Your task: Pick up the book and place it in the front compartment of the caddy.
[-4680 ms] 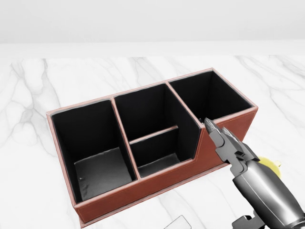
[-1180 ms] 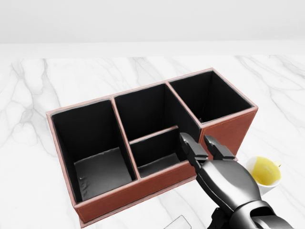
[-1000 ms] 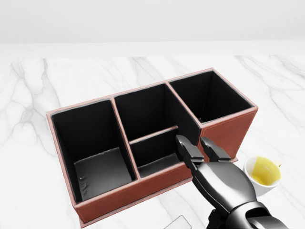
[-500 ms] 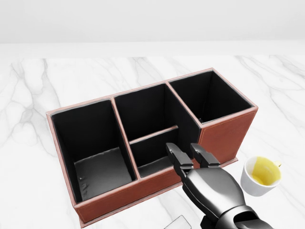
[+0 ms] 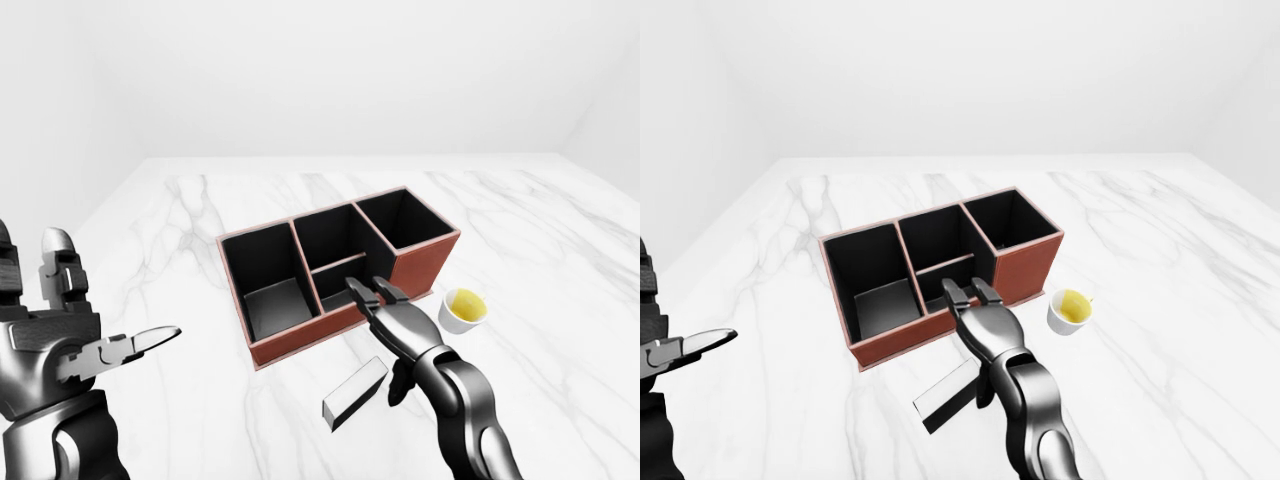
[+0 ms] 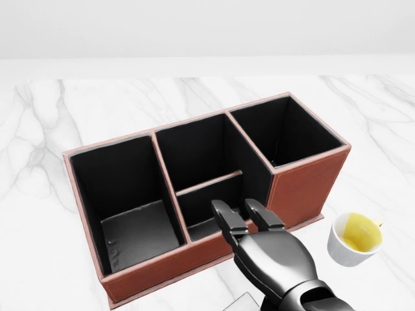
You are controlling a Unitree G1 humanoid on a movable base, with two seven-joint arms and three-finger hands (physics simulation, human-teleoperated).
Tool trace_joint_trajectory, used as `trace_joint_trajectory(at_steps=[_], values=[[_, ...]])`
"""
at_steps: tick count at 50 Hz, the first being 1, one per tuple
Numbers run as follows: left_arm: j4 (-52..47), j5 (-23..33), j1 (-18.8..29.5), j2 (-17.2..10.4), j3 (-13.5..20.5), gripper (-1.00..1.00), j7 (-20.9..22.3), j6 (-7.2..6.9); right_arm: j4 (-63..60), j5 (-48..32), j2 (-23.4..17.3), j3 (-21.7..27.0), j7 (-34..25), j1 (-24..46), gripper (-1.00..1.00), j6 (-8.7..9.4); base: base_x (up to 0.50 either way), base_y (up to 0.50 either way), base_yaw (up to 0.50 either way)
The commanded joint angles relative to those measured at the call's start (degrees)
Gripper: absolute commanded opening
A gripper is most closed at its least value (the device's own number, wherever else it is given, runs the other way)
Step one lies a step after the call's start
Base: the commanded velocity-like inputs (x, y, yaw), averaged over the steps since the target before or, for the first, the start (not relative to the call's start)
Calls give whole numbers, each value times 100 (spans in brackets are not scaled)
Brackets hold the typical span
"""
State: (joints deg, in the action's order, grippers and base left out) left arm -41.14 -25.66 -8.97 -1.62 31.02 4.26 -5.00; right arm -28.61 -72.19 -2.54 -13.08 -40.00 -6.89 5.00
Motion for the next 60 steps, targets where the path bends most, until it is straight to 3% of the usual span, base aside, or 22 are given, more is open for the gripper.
trace_joint_trajectory(at_steps=[1,28,60], values=[[48,8,-35,30,15,100,51,0,61,-130,57,-220,0,-12,100,0,0,0,0],[-48,-55,-75,51,102,100,36,0,389,-145,-63,-561,0,-286,100,0,0,0,0],[3,-59,-208,148,182,100,147,0,468,-335,71,-649,0,-5,100,0,0,0,0]])
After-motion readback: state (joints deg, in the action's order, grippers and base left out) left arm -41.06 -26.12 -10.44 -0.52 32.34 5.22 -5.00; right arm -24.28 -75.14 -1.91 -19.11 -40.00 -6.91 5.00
